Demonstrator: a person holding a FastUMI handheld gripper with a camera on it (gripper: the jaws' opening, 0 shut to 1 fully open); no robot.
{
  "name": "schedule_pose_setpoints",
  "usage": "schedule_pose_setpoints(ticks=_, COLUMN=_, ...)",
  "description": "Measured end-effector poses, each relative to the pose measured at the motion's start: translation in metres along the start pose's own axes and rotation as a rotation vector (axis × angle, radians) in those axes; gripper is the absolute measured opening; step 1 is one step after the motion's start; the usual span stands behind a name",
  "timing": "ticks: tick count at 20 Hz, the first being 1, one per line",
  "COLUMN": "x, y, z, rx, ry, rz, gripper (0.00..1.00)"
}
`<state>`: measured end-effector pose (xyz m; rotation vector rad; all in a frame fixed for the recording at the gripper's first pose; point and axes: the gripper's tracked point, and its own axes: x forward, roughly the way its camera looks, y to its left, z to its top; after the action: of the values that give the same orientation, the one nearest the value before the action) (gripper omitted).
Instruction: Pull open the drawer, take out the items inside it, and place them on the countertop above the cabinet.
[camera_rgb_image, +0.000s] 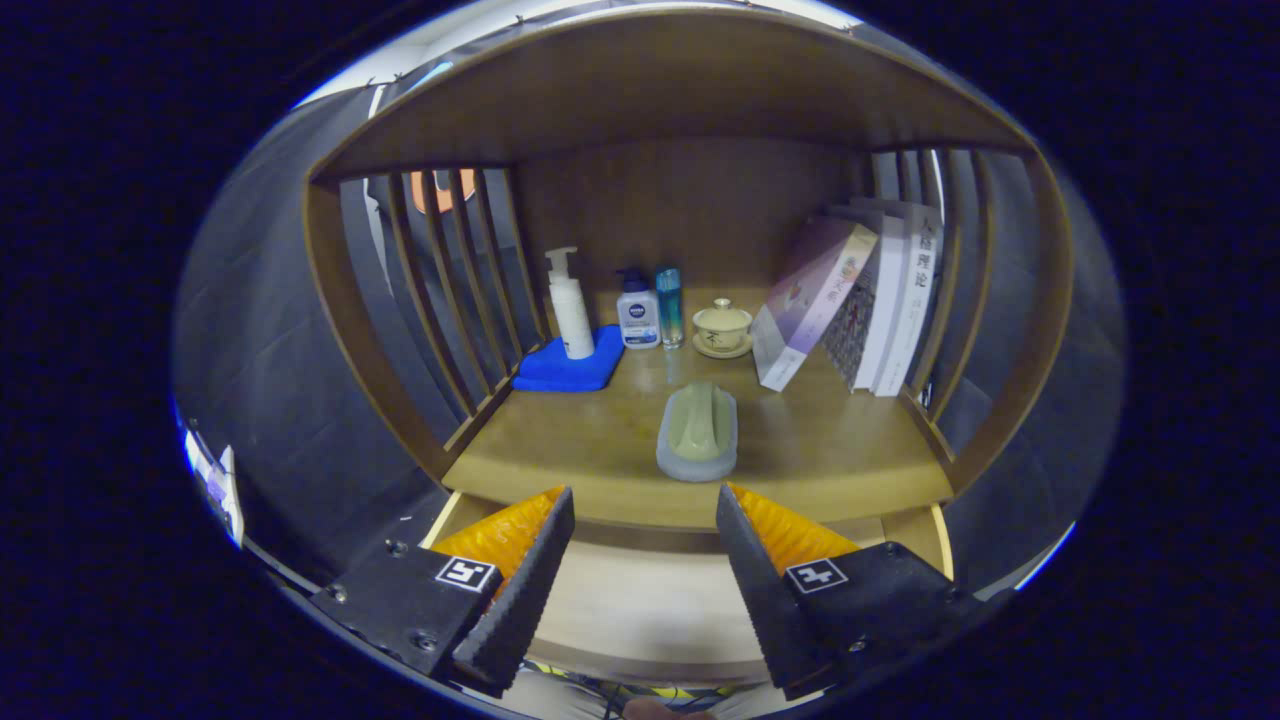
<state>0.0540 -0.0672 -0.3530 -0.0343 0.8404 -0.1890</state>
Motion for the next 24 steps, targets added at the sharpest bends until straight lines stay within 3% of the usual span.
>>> schedule_pose_setpoints(ticks=14, x=-0.064, y=-0.001, z=-0.099, rx=0.007, ry=-0.185, rz=-0.063, gripper=0.92)
schedule_pose_setpoints(ticks=24, x=-0.073, y=-0.002, z=-0.176, rx=0.033, ry=-0.166, rz=-0.088, gripper=0.93)
